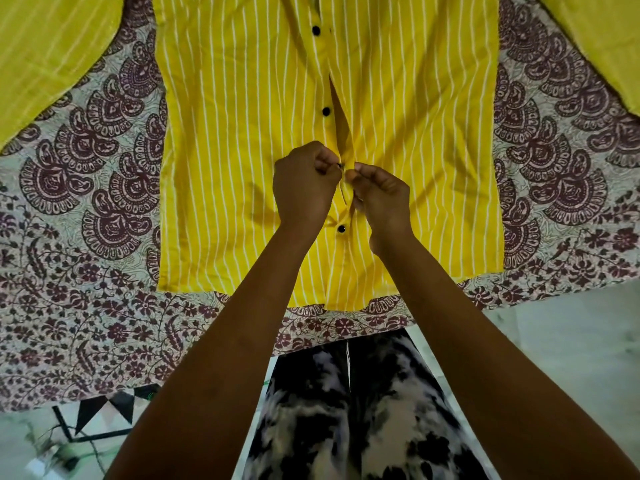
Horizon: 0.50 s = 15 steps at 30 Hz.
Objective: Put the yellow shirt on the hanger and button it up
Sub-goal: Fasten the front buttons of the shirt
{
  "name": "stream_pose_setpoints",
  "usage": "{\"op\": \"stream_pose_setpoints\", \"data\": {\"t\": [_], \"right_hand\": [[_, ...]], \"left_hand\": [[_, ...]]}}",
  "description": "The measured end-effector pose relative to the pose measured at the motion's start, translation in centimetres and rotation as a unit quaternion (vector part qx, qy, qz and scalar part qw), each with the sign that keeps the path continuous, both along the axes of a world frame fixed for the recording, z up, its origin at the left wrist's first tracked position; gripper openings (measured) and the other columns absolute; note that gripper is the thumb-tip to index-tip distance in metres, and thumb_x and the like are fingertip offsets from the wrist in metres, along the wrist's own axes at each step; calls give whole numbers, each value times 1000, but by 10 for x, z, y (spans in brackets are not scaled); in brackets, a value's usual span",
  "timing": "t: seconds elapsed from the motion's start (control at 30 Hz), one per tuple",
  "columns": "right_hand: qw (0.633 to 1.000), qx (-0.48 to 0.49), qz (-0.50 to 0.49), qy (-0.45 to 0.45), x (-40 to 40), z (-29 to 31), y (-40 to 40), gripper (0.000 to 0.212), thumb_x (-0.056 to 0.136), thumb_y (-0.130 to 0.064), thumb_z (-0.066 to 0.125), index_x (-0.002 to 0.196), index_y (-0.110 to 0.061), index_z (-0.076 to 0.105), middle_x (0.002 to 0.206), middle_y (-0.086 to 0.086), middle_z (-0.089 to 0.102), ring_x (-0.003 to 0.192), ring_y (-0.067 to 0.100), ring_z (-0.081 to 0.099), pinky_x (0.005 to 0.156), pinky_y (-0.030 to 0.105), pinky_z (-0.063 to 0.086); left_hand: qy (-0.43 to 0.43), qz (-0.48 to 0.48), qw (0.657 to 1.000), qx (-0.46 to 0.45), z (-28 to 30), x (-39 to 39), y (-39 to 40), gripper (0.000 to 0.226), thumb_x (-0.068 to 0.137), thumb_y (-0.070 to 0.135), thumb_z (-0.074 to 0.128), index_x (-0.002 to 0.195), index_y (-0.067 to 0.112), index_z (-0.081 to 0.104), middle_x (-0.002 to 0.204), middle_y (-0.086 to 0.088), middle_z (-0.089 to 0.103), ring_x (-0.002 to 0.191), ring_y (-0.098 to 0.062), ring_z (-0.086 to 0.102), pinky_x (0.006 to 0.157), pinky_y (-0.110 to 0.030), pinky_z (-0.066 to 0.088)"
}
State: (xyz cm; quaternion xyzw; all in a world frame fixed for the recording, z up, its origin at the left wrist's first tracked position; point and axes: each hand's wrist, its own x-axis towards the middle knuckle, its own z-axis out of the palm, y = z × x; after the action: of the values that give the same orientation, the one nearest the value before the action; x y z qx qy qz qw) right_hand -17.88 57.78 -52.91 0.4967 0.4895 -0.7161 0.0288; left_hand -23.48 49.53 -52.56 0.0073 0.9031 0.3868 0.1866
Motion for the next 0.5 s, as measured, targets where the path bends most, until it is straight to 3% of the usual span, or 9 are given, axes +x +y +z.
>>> {"op": "stream_pose_setpoints", "data": {"t": [0.13, 0.27, 0.37, 0.5], "right_hand": [[999, -31, -15, -8, 0, 2, 1, 14, 87, -3, 60, 83, -16, 63, 46, -13, 54, 47, 1, 48, 51, 16, 41], [1000, 16, 11, 1, 0, 0, 2, 11, 85, -1, 60, 87, -11, 65, 53, -14, 58, 50, -3, 53, 55, 13, 43], [997, 63, 41, 0, 1, -3, 3, 15, 86, 0, 60, 99, 0, 66, 69, -4, 61, 54, -8, 54, 61, 11, 43], [999, 45, 25, -3, 1, -3, 2, 18, 86, 2, 58, 103, 3, 65, 70, -2, 60, 52, -8, 55, 59, 11, 44]], "left_hand": [[13, -5, 1000, -16, -1, 4, 0, 9, 73, 10, 63, 79, 13, 69, 74, 1, 70, 67, -7, 63, 67, -32, 54], [11, 18, 999, 33, 2, 6, 2, 9, 73, 10, 64, 79, 11, 70, 76, -1, 72, 68, -7, 64, 70, -30, 54], [6, 21, 999, 49, 1, 7, 2, 8, 75, 10, 67, 81, 10, 72, 78, -1, 72, 68, -2, 62, 70, -21, 52], [-9, 11, 999, 46, -2, 6, 0, 10, 74, 11, 65, 82, 11, 72, 77, 3, 71, 65, 1, 60, 69, -13, 47]]}}
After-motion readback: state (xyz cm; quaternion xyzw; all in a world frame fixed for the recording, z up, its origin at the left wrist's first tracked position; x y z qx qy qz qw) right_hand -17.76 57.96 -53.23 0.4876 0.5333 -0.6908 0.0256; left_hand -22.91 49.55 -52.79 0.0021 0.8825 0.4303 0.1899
